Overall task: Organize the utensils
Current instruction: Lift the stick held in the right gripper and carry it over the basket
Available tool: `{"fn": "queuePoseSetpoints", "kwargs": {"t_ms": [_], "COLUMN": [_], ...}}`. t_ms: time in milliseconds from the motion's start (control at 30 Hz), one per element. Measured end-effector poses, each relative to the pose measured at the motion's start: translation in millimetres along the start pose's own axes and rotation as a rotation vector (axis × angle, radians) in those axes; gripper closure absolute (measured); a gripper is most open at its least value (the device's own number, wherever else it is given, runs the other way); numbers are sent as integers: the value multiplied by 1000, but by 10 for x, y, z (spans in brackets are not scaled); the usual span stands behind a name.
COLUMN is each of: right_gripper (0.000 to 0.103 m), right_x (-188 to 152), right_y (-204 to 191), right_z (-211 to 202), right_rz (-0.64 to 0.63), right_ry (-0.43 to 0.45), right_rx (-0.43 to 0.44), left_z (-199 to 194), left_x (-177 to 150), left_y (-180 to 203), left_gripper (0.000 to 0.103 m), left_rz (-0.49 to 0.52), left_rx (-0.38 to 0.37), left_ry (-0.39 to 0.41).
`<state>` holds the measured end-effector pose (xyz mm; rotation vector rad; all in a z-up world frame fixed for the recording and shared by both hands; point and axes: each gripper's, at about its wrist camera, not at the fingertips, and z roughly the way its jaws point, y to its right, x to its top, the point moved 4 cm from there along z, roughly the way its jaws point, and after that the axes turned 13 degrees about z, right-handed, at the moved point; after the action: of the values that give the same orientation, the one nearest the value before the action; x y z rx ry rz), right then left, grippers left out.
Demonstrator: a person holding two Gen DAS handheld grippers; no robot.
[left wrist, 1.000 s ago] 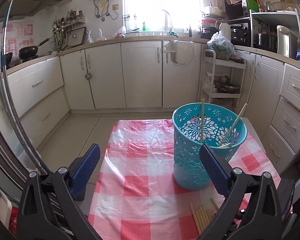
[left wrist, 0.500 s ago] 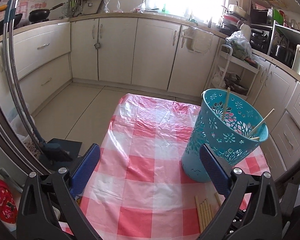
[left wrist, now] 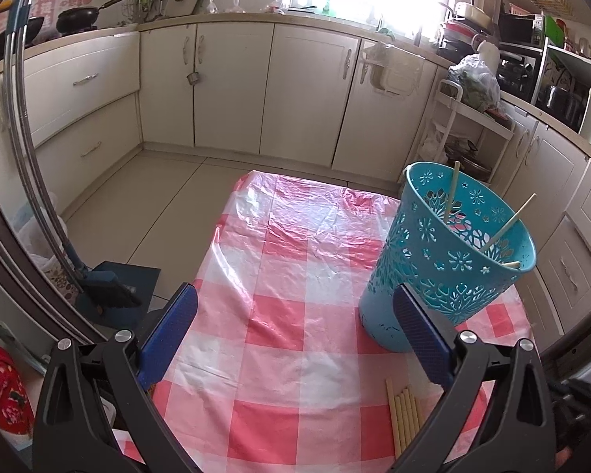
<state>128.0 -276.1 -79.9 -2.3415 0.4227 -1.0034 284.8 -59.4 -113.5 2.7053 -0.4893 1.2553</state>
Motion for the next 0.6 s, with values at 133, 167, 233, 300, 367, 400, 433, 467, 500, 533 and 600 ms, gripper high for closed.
{"fn": "queuePoseSetpoints", "kwargs": {"t_ms": [133,167,233,300,367,400,433,467,500,533,600], "right_gripper": [97,97,97,98,98,98,98,98,98,98,98], "right_x": [514,656,915,1134,1301,1365,1414,1462,1494,1498,1473], "right_y": [-408,-513,-689,-815,-897,-913,-921,-927,-927,-923,-902], "right_z": [-251,-271,-286,-294,-287,-260,-258,-249,-229,-210,-112], "right_rz": [-22,-38,-52,-58,-66,-68,-73,-83,-97,-117,-160], "right_ry": [145,179,231,274,309,321,333,346,356,368,372], "right_rx": [112,122,149,167,167,161,152,136,111,77,9], "left_z": [-8,-11,-11,-7,13,19,26,31,35,37,35], "left_x": [-1,4,5,3,-1,-1,-2,-4,-4,-1,6], "left_y": [-32,-37,-41,-46,-64,-76,-89,-100,-107,-112,-112], "left_gripper": [8,8,7,7,7,7,7,7,7,7,7], "left_rz": [-21,-25,-27,-29,-34,-42,-50,-60,-68,-72,-72], "left_rx": [-1,-1,-1,-3,-5,-8,-14,-20,-24,-26,-22], "left_ry": [2,4,5,2,-5,-8,-11,-13,-15,-15,-13]}}
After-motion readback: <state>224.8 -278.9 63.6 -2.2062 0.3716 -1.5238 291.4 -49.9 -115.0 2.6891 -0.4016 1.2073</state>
